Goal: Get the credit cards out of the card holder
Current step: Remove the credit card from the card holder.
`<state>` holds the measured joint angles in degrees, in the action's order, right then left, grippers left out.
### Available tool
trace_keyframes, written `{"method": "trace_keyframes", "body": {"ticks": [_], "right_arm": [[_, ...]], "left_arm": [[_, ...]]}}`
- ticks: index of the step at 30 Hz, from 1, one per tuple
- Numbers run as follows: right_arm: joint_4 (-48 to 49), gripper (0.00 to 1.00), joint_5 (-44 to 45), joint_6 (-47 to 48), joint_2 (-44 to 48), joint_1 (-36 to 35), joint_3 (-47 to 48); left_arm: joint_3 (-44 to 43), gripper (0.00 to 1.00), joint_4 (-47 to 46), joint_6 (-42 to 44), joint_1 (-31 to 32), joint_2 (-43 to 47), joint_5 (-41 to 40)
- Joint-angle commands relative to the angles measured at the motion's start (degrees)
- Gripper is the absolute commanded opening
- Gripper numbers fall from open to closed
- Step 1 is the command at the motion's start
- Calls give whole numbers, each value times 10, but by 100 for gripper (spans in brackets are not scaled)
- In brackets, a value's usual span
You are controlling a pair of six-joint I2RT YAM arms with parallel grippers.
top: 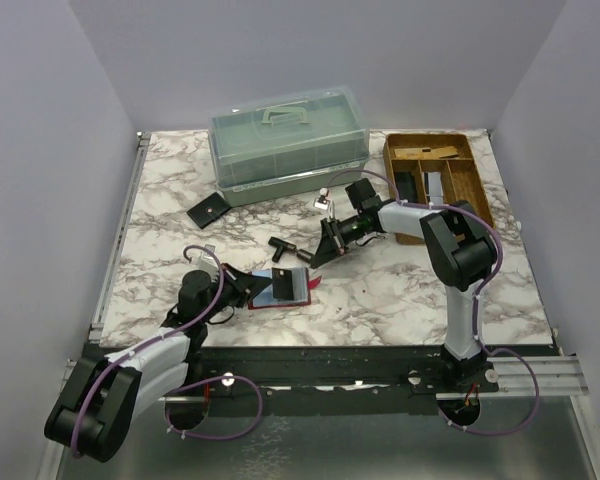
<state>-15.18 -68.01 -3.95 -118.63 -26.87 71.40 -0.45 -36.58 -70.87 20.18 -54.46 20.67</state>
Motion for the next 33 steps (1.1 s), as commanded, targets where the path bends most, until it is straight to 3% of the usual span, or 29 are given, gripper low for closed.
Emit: {"method": "trace_keyframes", "body": {"ticks": [1, 2, 4, 9, 16, 24, 26, 30, 33], "right_arm": [[-49, 17, 19, 72, 13, 3, 19], [-37, 25, 2, 68, 20, 3, 13], [-23, 32, -28, 61, 27, 1, 3], [-25, 34, -29, 61, 22, -11, 6], [-29, 46, -31, 67, 28, -57, 8], [-6, 49, 54, 6, 33, -106, 7], [-21, 50, 75, 27, 39, -115, 13], [-105, 53, 89, 176, 72, -144, 42], [-126, 66, 150, 304, 138, -178, 21]], "left_arm": [[39, 0, 19, 16, -4, -7, -19], [37, 0, 24, 19, -4, -10, -19], [32, 0, 32, 22, -4, -17, -19], [24, 0, 49, 35, -4, -34, -25], [13, 4, 85, 46, -4, -35, -35], [-13, 2, 129, 61, -2, -26, -36], [-14, 2, 128, 63, -1, -28, -36], [-15, 3, 129, 62, -1, -9, -35], [-15, 6, 136, 52, 0, 23, -35]]}}
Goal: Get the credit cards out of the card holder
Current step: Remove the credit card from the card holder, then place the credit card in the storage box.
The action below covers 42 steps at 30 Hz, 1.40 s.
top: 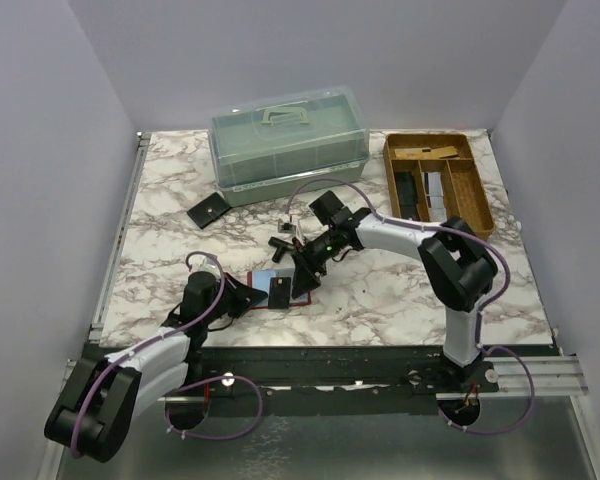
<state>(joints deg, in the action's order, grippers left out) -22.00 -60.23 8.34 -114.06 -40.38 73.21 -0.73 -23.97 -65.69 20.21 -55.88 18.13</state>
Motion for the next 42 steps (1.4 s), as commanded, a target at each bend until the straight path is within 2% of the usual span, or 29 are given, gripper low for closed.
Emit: {"method": "trace_keyframes", "body": {"ticks": [1, 3, 5, 7, 11, 14, 19, 27, 32, 37, 42], "right_arm": [[-38, 72, 102, 220, 119, -60, -17], [15, 86, 153, 315, 175, -96, -75], [70, 99, 166, 453, 219, -124, -154], [67, 99, 192, 527, 206, -146, -166], [177, 99, 288, 589, 191, -191, -220], [298, 99, 371, 596, 187, -221, -271], [432, 99, 440, 611, 187, -242, -334], [509, 95, 461, 642, 181, -247, -380], [539, 83, 472, 657, 167, -248, -390], [575, 78, 480, 665, 141, -251, -400], [620, 69, 482, 683, 130, -254, -422]], "left_arm": [[-14, 8, 20, -2, -1, 49, -11], [-22, 12, 46, -5, -1, 75, -23], [-31, 17, 79, 0, -1, 102, -41], [-42, 22, 113, 6, 0, 125, -62], [-45, 26, 127, 7, 0, 126, -70], [-56, 23, 116, 6, 0, 84, -53], [-77, 22, 74, 5, 0, 18, -33], [-105, 22, 41, 24, 1, -49, -14], [-115, 22, 18, 33, 0, -103, -3], [-123, 21, -7, 44, 1, -151, 8], [-126, 20, -22, 49, 1, -181, 17]]}}
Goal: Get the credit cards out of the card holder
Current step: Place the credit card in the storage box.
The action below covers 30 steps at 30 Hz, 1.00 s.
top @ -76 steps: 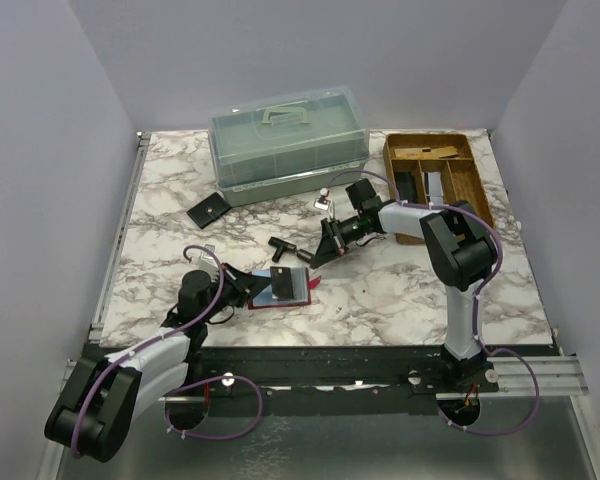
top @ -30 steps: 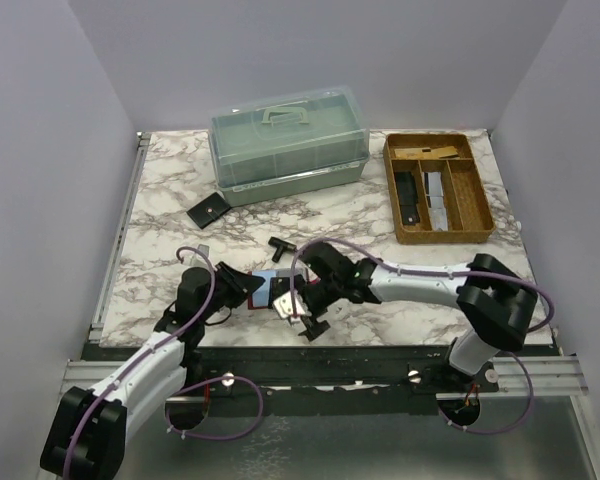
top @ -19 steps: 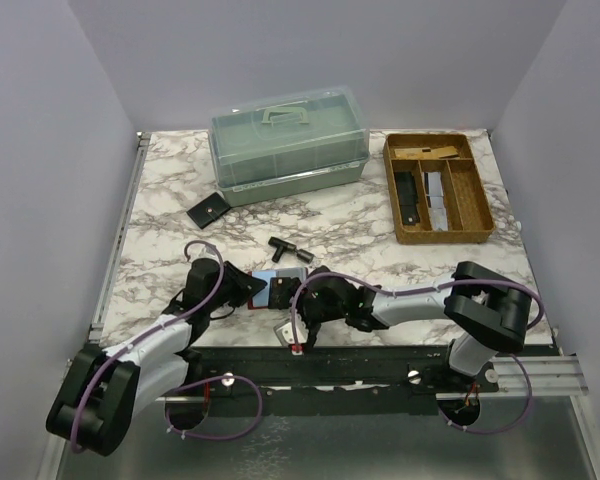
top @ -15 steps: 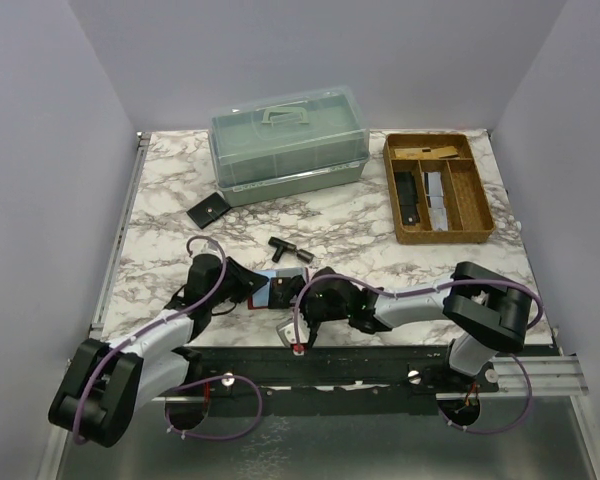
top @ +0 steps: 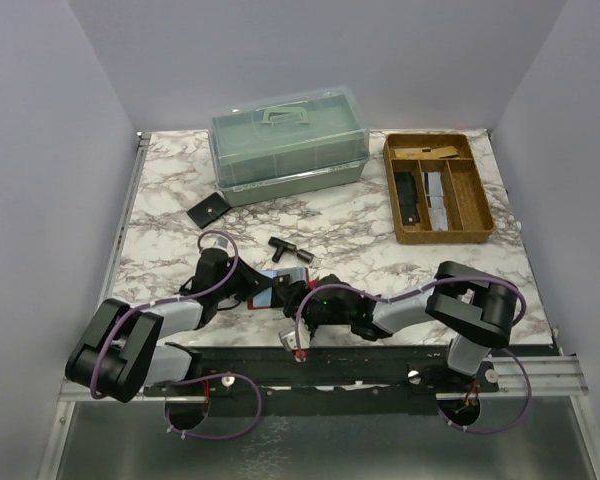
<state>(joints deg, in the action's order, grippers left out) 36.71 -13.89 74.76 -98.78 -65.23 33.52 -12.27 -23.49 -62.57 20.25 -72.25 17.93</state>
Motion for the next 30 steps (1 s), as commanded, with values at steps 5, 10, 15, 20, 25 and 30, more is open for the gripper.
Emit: {"method": "trace_keyframes", "body": {"ticks": [5, 10, 15, 20, 25, 30], "right_arm": [[68, 60, 19, 20, -33, -5, -34], [74, 52, 17, 7, -27, -9, -28], [66, 30, 16, 6, -12, -12, -30], [54, 13, 9, -8, 17, -19, -31], [36, 7, 0, -22, 34, -21, -32], [24, 2, -5, -45, 49, -25, -26]], "left_arm": [[2, 19, -28, 16, 1, -13, 21], [16, 19, -28, 15, 1, -6, 20], [16, 19, -28, 12, 1, -3, 19], [14, 20, -27, 7, 1, 12, 19], [13, 23, -19, 0, 1, 32, 19], [6, 36, 19, -1, 1, 81, 6]]}}
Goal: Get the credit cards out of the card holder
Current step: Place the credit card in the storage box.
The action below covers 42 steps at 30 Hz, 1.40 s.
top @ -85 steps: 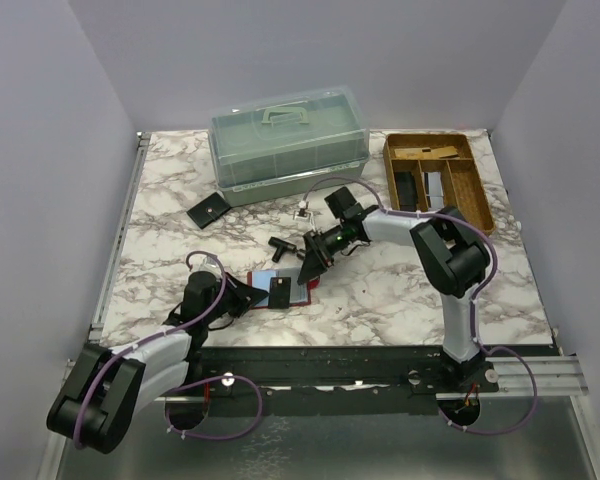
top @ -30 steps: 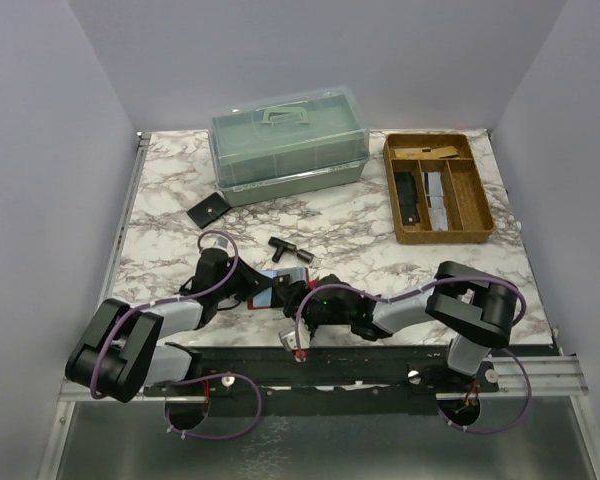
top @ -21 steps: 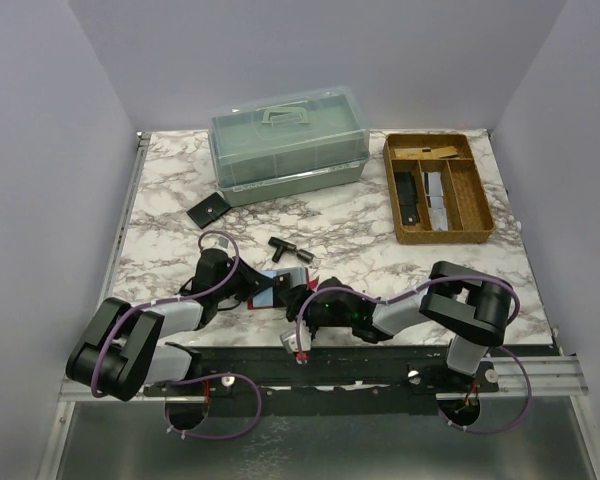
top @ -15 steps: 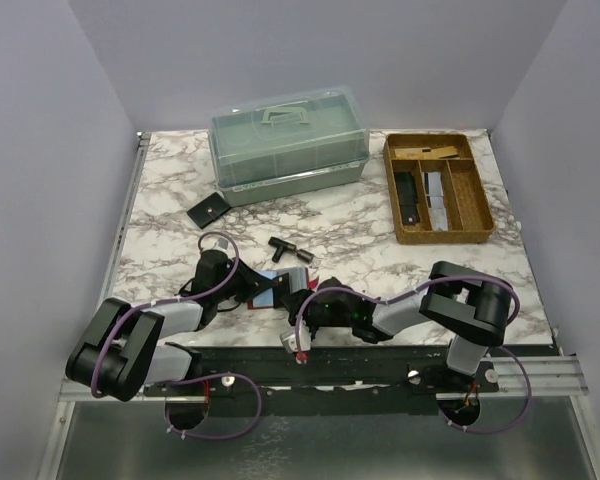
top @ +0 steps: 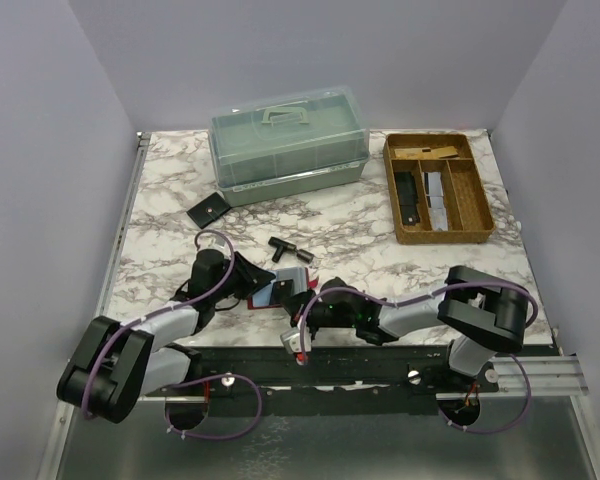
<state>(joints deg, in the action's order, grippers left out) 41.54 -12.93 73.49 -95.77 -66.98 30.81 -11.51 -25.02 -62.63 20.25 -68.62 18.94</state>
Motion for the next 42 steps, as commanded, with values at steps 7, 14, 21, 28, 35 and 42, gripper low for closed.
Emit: {"method": "trace_keyframes", "body": {"ticks": [7, 14, 21, 28, 35, 42], "right_arm": [[-194, 0, -20, -142, 49, -6, 106], [-386, 0, -125, -249, 65, 37, 213], [-485, 0, -255, -316, 130, 137, 227], [-636, 0, -333, -329, 192, 248, 254], [-727, 0, -452, -390, 207, 410, 305], [-688, 0, -559, -490, 199, 618, 308]], "left_arm": [[-62, 49, 181, 47, -1, 203, -88], [-141, 72, 324, 99, -5, 339, -185], [-197, 75, 363, 134, -5, 366, -197], [-232, 83, 335, 222, -6, 314, -85], [-250, 89, 327, 288, -5, 239, -31], [-235, 88, 327, 342, -6, 218, -19]]}}
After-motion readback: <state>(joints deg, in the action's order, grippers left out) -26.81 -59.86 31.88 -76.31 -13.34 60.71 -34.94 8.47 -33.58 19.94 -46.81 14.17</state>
